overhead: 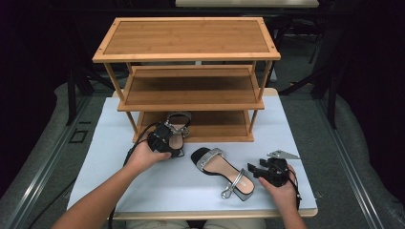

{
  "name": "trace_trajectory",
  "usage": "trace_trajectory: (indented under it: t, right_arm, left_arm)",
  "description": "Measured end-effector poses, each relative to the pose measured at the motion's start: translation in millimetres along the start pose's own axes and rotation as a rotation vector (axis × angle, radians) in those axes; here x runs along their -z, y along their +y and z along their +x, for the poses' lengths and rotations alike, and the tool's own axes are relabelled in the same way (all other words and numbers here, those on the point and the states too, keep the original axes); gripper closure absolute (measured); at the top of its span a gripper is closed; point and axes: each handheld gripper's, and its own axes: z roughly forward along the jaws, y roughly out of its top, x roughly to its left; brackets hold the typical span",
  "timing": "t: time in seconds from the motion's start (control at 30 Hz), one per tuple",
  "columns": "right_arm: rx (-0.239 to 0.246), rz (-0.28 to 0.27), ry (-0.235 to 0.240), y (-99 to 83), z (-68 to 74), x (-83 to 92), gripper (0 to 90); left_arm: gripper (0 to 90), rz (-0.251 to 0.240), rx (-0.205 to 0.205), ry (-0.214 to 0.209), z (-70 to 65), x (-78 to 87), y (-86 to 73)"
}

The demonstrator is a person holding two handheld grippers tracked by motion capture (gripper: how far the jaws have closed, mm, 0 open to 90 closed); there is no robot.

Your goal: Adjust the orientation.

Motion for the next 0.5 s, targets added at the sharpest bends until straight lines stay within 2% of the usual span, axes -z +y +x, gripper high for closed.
trace_trajectory:
  t: [0.1,0.2,0.33,0.37,0.5]
  right_arm:
    - [-0.002,0.000,0.005,-0.3,-1.4,0.6,39.4]
    - [-0.004,-0.001,0.011,-0.3,-1.8,0.4,39.4]
    - [-0.002,-0.001,0.002,-0.3,-0.8,0.4,39.3]
    - [-0.002,0.000,0.002,-0.3,-0.8,0.4,39.3]
    - [-0.002,-0.007,-0.005,-0.5,-0.2,-0.3,39.2]
  left_arm:
    - [36.4,-0.020,0.020,0.017,-1.9,5.6,-3.4]
    - [37.2,-0.026,0.009,0.038,-3.5,6.7,-5.5]
    - [37.7,-0.057,0.043,0.018,-1.9,10.2,-2.6]
    - [37.8,-0.059,0.035,0.027,-1.1,11.2,-1.0]
    - [38.8,-0.062,0.045,0.049,2.1,10.1,3.3]
